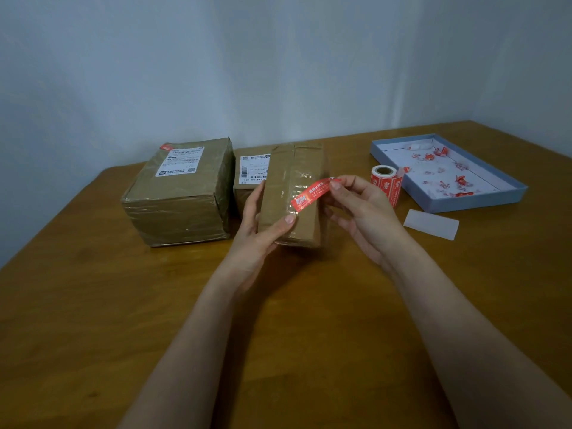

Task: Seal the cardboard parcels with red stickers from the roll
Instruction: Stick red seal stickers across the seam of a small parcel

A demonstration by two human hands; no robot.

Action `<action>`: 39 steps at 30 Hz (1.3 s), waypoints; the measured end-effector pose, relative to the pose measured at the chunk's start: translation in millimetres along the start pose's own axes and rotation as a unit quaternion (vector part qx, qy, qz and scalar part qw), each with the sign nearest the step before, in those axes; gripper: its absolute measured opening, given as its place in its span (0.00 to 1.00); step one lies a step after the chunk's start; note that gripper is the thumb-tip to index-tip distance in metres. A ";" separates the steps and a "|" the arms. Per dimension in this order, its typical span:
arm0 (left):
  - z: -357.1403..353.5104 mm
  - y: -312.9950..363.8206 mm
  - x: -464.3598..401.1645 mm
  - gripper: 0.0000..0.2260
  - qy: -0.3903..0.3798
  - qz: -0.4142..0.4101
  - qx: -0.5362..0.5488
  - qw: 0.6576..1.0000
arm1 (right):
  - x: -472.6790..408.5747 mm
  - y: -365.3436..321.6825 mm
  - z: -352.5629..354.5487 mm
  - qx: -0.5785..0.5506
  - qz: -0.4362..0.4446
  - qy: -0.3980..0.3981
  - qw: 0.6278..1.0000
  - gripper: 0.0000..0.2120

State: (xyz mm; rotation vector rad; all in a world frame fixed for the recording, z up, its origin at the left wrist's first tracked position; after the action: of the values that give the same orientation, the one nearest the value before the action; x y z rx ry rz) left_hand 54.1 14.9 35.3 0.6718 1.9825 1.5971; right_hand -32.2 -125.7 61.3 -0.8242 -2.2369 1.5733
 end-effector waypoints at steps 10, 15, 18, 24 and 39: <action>-12.8 11.2 5.4 0.32 0.063 -0.110 -0.224 0.966 | -3.4 -10.8 36.3 0.152 0.090 0.215 0.960 0.07; -23.8 5.3 8.1 0.39 0.111 -0.158 -0.301 0.934 | -2.6 -9.3 47.5 0.166 0.070 0.276 0.944 0.06; -21.9 5.0 7.4 0.37 0.142 -0.183 -0.324 0.917 | -3.4 -10.3 49.1 0.183 0.075 0.285 0.938 0.07; -21.1 12.2 11.2 0.34 0.163 -0.217 -0.351 0.896 | 0.1 -16.4 49.9 0.203 0.100 0.298 0.927 0.05; -19.8 20.1 15.6 0.34 0.196 -0.254 -0.393 0.862 | 5.5 -13.8 37.7 0.194 0.169 0.304 0.917 0.05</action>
State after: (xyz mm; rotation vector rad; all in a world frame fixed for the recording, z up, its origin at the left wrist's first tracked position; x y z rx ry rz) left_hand 30.7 14.4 57.5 -0.4894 1.3383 2.0423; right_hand -60.6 -154.6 59.8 -1.3893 -1.3429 1.5374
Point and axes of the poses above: each hand's wrist, its own x-axis away from the middle knuckle, its own z-axis out of the back of the hand, y = z × x, the point moved 8 cm from there along -x, towards the middle knuckle, and after that the axes turned 5 degrees about y, right-handed, at the moved point
